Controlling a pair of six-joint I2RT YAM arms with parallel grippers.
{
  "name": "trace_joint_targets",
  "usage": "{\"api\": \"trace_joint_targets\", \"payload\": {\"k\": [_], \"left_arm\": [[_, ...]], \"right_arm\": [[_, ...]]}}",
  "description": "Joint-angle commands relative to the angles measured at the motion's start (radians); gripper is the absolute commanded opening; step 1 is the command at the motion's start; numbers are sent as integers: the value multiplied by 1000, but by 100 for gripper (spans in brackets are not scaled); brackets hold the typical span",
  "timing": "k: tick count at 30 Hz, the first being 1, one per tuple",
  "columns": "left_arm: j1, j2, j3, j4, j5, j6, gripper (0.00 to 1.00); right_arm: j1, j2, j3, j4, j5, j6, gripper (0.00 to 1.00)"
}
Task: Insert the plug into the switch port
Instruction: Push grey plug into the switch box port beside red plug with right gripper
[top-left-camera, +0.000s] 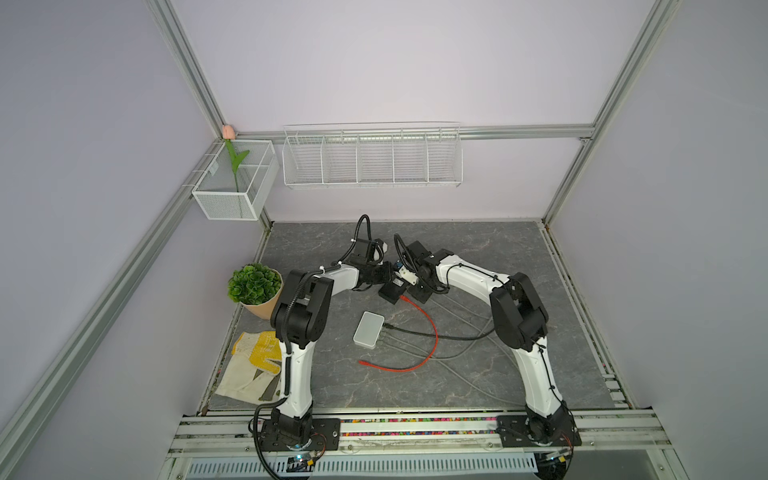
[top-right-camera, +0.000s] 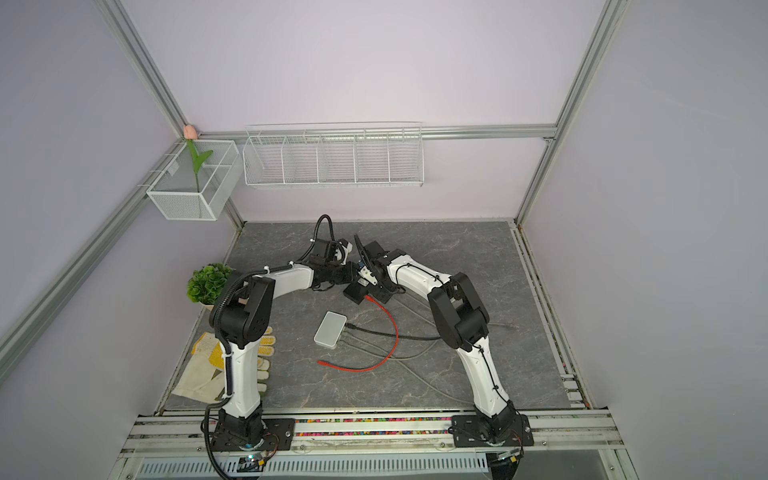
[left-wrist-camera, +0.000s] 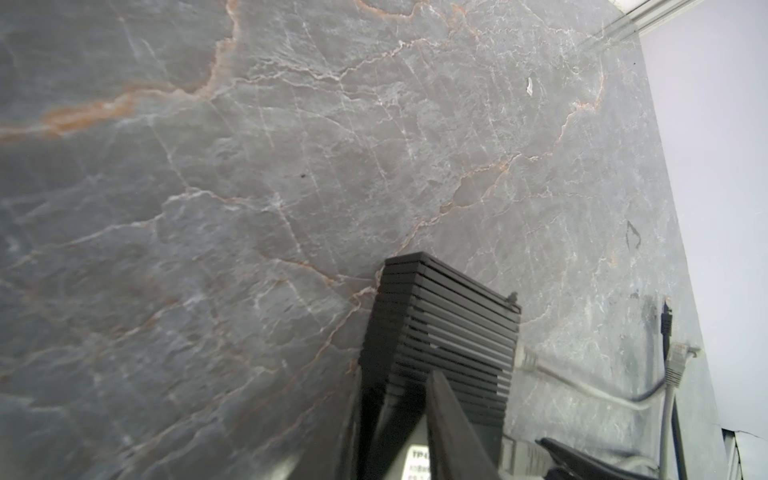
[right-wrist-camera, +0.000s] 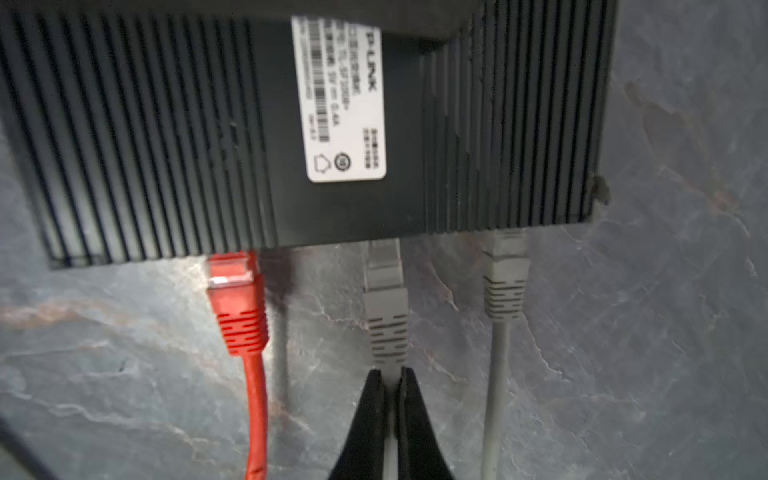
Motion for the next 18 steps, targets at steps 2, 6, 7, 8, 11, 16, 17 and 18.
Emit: {"api": "trace_joint_targets", "payload": {"k": [2,6,7,8,11,16,17,18], "left_arm": [[-31,33,13,-60,58,14,27],[-31,36,15,-58,65,15,27],[-31,38,17,-60,67,16,27],[-33,40,19,-60,71,16,27],[-36,52,34,-80,88,32,27],[-43,63,49,-118,135,81,27],[-45,69,59,-135,144,96,26],[-48,76,73,-162,154,117,26]], "right_arm": [[13,-39,-8,157,10,39,7],[20,-63,-56,213,-29,38,7],[23,-63,-65,222,-44,30,7],[29,-63,-71,235,-53,22,7],[31,-70,-106,296,-68,-2,6],[17,-90,-134,364,-68,-29,7],[13,-94,-135,372,-75,-34,7],[10,-96,-133,377,-81,-40,7]]}}
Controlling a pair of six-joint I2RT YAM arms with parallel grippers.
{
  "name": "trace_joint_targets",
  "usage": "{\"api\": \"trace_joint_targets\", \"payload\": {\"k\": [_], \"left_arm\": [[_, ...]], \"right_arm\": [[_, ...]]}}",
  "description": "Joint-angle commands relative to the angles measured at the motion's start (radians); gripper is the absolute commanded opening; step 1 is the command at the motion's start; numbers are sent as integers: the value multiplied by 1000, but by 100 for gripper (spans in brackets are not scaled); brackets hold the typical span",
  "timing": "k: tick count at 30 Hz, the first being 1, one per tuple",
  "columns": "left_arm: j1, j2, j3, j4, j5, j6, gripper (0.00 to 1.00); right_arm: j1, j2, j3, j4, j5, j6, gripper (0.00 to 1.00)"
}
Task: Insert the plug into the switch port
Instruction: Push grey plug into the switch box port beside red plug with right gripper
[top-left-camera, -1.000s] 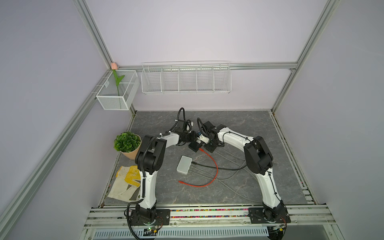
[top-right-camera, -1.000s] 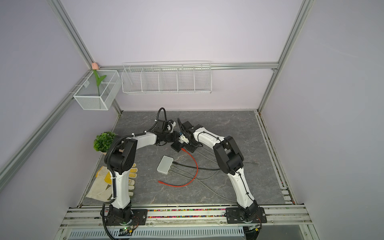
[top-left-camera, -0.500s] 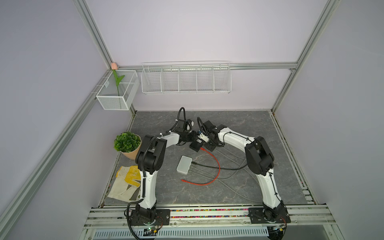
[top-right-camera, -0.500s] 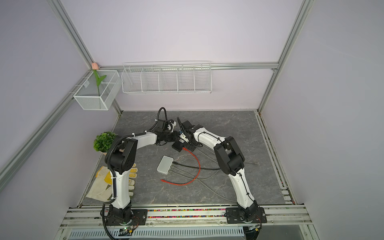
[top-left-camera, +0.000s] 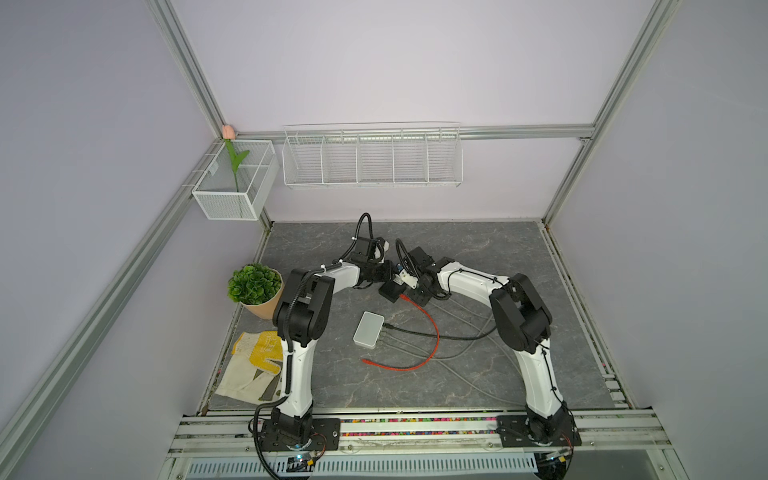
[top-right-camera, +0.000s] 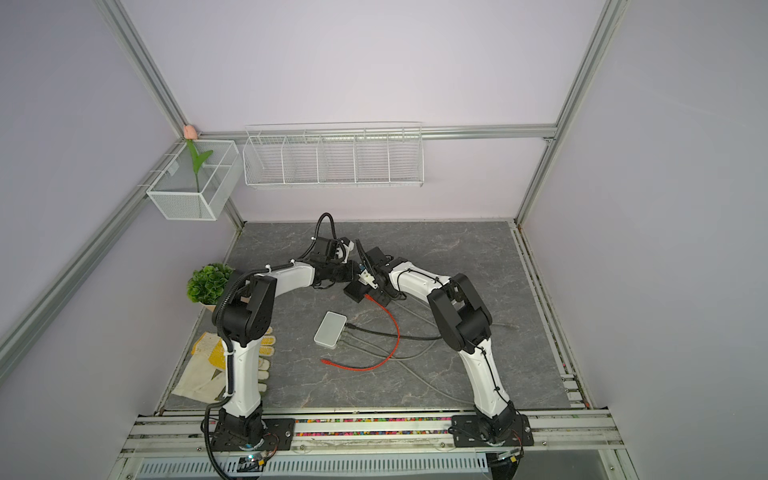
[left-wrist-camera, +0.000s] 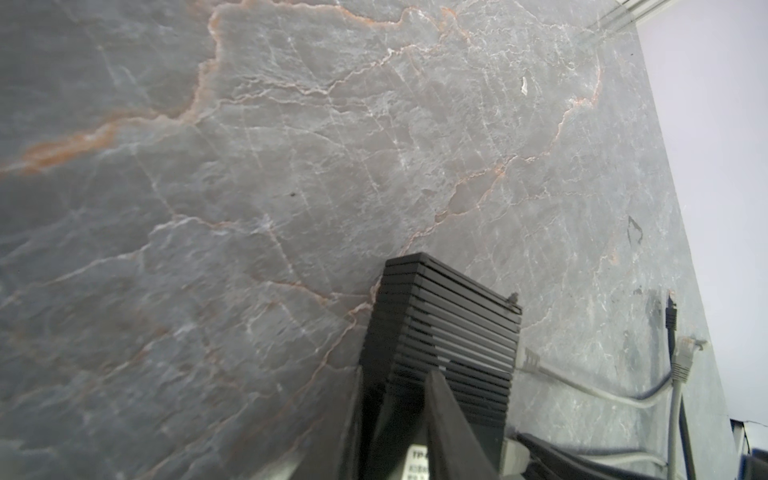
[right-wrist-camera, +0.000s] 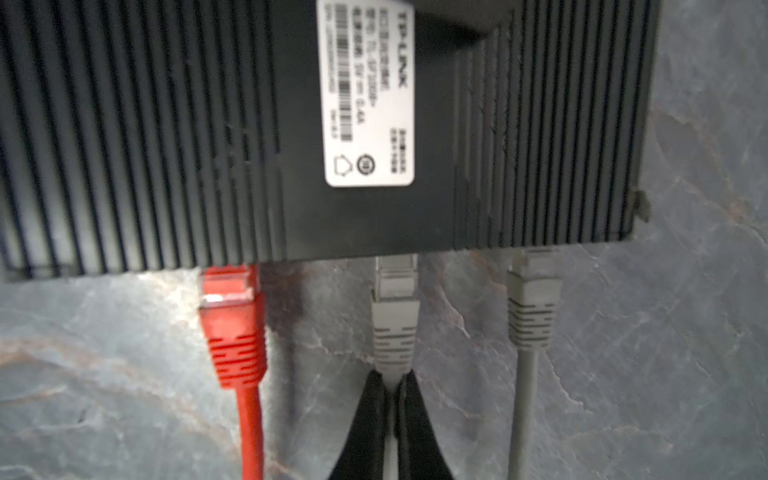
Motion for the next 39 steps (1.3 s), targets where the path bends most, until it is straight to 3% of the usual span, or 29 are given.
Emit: {"api": "trace_joint_targets", "payload": {"k": [1,12,39], "left_arm": [[-51,58,31,-152,140,79,26],[-76,54,11,-187,153,125,27],[-147,-9,-136,-43,146,36,24]], "right_arm": [[5,-58,12,203,-78,-38,7],[-15,-57,23,284,-125,-37,6],[1,0,110,425,-202,28,7]]}}
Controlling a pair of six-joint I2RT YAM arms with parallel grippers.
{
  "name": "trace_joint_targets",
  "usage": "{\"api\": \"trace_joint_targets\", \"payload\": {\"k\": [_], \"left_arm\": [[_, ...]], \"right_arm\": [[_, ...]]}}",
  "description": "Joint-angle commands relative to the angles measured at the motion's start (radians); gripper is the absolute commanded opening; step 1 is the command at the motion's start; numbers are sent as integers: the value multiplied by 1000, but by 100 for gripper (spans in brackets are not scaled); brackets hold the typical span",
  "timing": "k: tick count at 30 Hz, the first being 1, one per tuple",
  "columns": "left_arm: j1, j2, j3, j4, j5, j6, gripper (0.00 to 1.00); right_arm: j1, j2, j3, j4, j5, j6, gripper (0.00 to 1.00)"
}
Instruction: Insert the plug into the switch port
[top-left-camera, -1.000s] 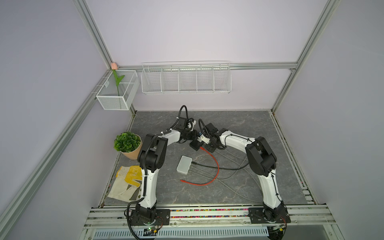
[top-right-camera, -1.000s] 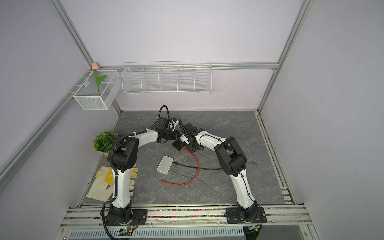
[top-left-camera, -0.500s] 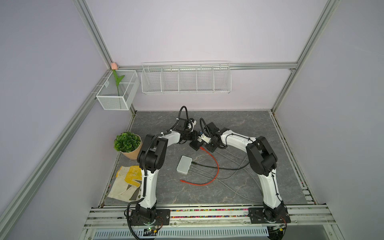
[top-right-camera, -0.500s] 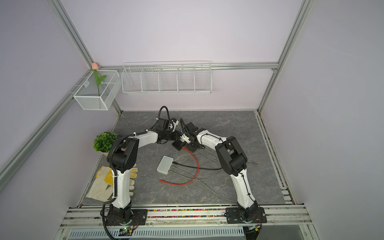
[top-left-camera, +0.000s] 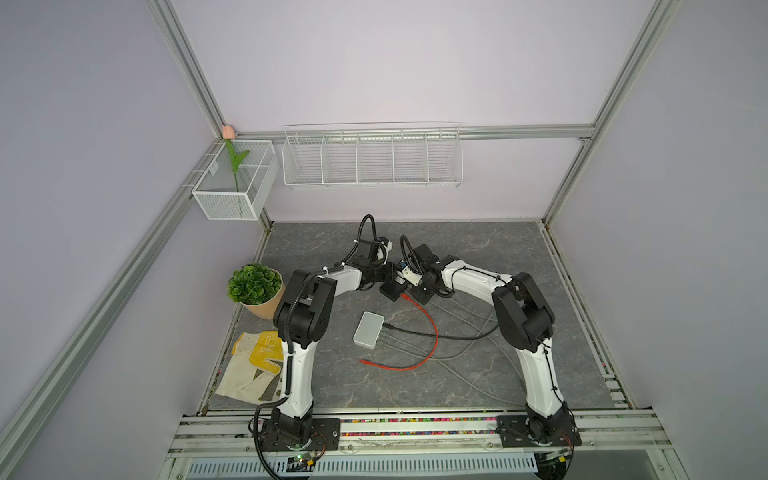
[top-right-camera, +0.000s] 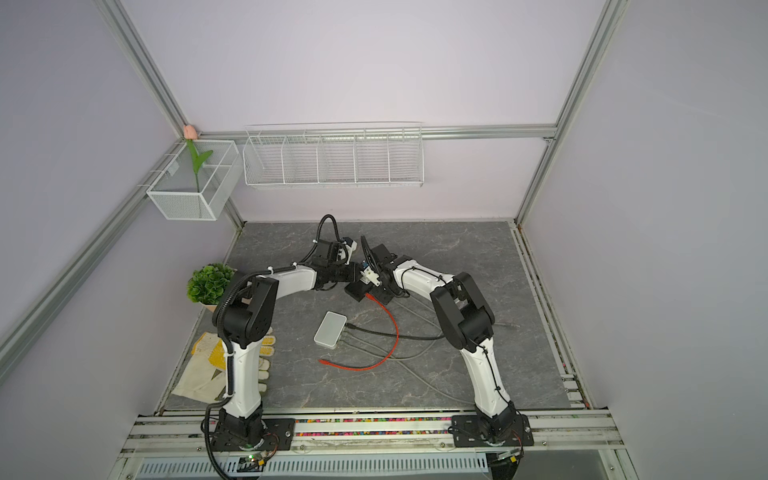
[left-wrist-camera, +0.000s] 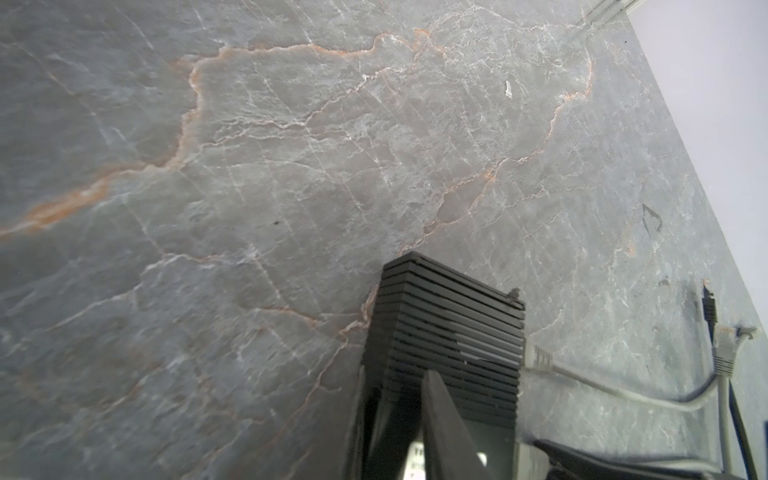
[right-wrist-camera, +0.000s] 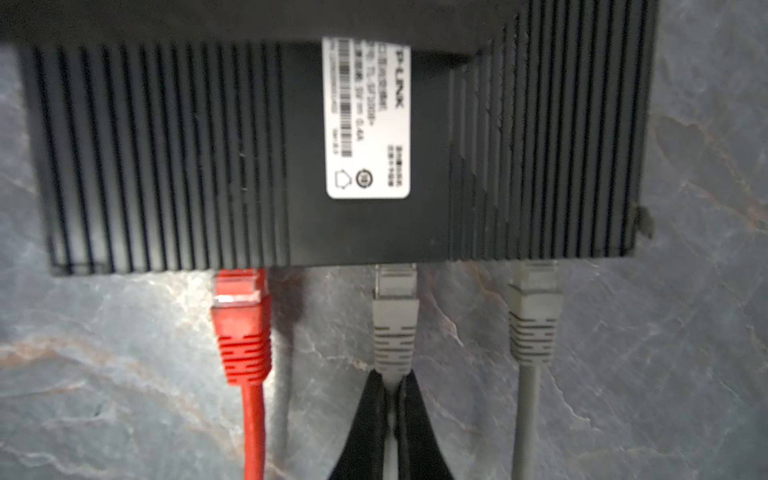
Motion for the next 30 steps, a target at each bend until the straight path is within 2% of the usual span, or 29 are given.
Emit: {"api": "trace_joint_targets", "payload": {"k": [1,5,8,9,11,17,22,25,28,30], "left_arm": [[-123,12,-64,-159,196,-21,24],[-111,-12,-58,-181,181,-5,24],[-90,-33,-38,-215,169,9,25],[-80,-39,-27,-237,155,14,28],[-55,-52,-6,-278,135,23,36],[58,-158,38,-392,3,41,51],[124,-319,-8,-413,-144,24,58],[131,-481,-116,-393,-243,14,59],[131,-695,-301,-346,-436,12,62],[131,-850,-431,-320,-628,-15,65]], "right_arm": [[30,1,105,407,-116,8,6],[29,-13,80,412,-114,9,8],[28,-30,58,411,-109,6,24],[27,-35,57,395,-102,6,29],[26,-59,32,379,-96,9,34],[12,-232,-141,331,-26,19,41],[9,-402,-288,240,67,56,49],[-4,-555,-427,225,193,133,53],[-76,-783,-618,248,268,232,61],[-151,-966,-760,254,348,305,63]]}}
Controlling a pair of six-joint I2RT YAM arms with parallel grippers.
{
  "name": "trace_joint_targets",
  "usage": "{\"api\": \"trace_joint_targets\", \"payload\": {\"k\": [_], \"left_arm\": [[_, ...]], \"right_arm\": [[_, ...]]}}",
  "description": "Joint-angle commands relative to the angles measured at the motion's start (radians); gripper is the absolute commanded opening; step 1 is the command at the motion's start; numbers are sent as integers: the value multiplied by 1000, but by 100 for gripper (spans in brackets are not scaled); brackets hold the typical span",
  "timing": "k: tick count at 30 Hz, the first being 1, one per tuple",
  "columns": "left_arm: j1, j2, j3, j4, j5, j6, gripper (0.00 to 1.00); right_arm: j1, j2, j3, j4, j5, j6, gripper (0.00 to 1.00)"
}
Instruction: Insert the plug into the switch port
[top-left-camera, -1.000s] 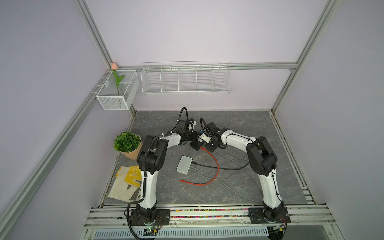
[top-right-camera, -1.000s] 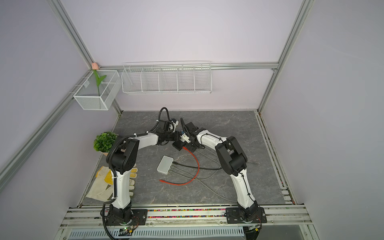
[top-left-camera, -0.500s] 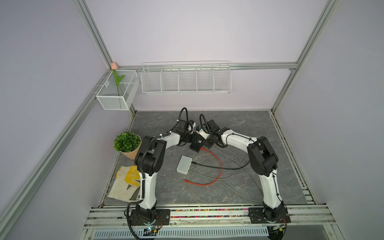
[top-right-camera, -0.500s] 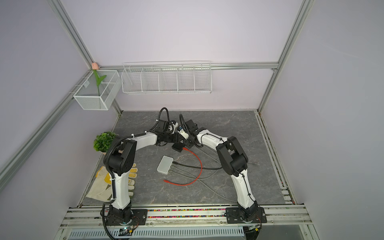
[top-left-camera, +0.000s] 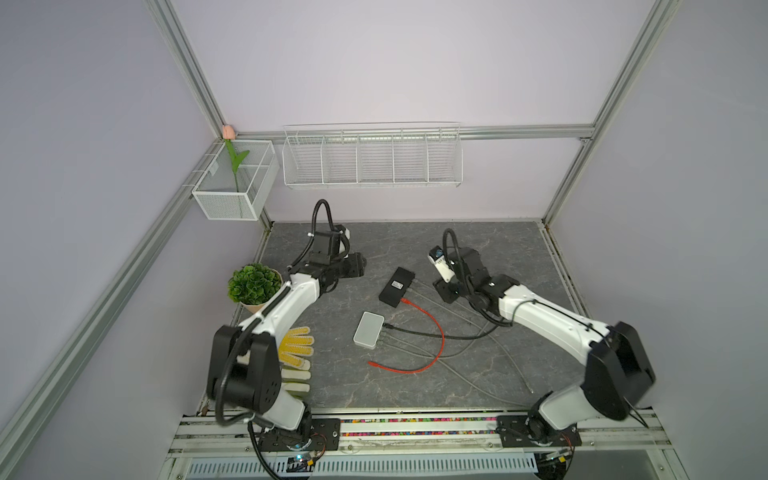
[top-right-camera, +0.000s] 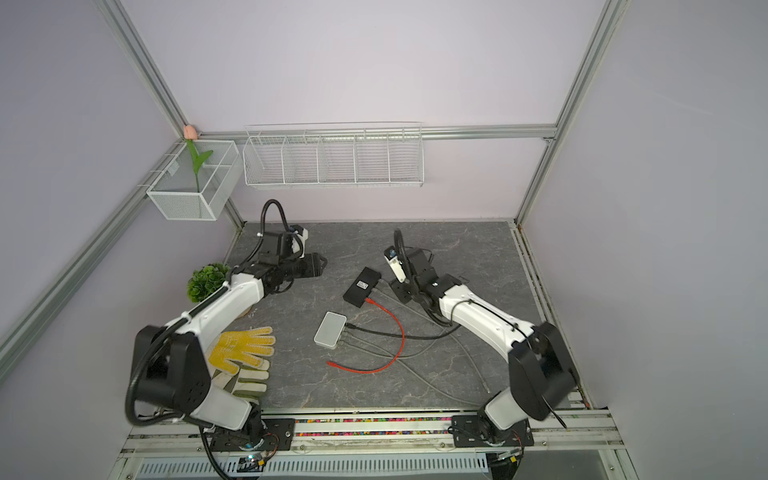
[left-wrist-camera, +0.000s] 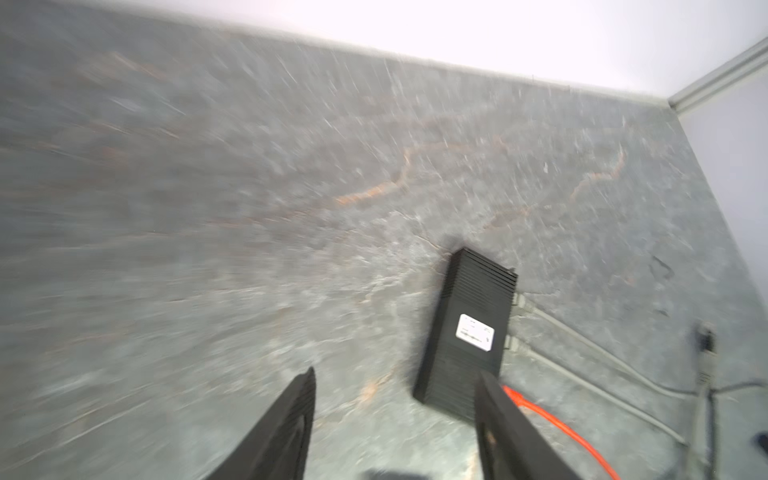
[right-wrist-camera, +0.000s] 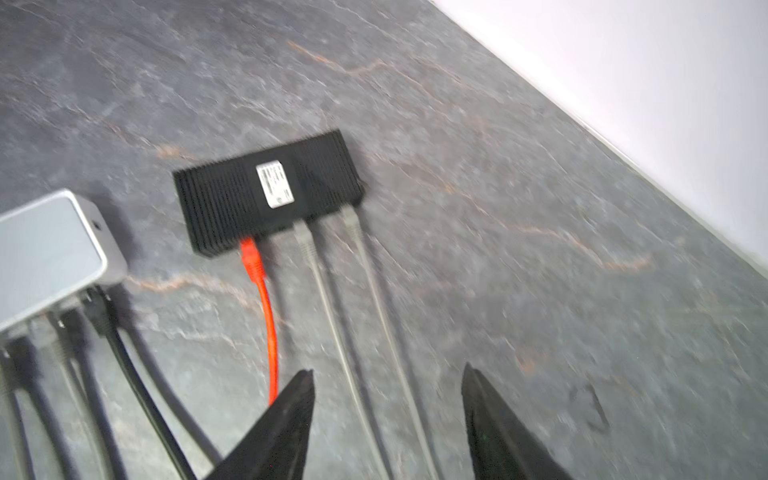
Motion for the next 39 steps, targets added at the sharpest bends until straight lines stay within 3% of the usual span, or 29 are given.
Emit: {"api": "trace_joint_targets", "payload": {"k": [1,4,6,10,13,15,18,23,27,34,36,39], "left_arm": [[-3,-180,-182,22,-339,-20,65],[-3,-371,-360,111,-520,-20,68],[-3,-460,-455,168,-592,9,70],[-2,-498,-617,310,-723,71,72],[-2,-474,-721,447,-748,122,73],[-1,-479,-689,361,-785,89,73],[-1,-462,-727,473,-844,106,73],[-1,-478,-751,532,-831,119,76],[0,-491,-790,635,-845,144,78],[16,-348,-780,831,-827,186,82],[29,-295,-787,929,-808,205,82],[62,-231,-791,1040,-751,208,83]], "right_arm": [[-115,-252,-189,-7,177,157,64],[-191,-474,-342,27,268,140,66],[-211,-575,-438,92,329,100,74],[-258,-611,-597,307,365,66,85],[-307,-500,-672,482,336,104,85],[-312,-398,-702,594,340,111,85],[-305,-288,-668,645,330,74,85],[-307,-201,-673,819,325,2,93],[-306,-145,-693,970,302,-34,89],[-306,-24,-715,1223,237,-92,89],[-326,51,-765,1400,190,-92,89],[-335,216,-819,1729,301,-85,89]]}}
